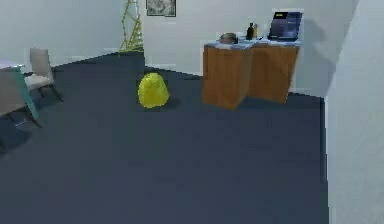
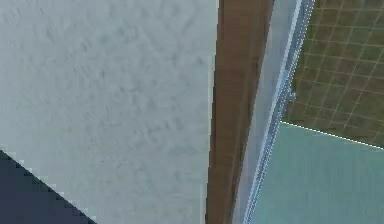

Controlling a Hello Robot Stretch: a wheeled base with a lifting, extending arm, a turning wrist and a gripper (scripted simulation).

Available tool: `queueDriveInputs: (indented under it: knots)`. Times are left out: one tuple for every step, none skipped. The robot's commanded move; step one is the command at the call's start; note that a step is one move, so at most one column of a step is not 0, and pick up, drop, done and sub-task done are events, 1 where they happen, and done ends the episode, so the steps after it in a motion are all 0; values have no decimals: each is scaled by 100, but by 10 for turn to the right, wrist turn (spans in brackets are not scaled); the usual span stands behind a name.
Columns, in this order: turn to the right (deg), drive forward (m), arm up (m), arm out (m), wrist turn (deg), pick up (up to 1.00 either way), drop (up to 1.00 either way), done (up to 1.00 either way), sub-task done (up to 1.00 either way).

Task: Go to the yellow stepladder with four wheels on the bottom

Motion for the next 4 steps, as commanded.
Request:
queueDriveInputs:
  knots:
    - [-450,0,0,0,0,0,0,0,0]
    - [-90,0,0,0,0,0,0,0,0]
    - [0,15,0,0,0,0,0,0,0]
    - [270,0,0,0,0,0,0,0,0]
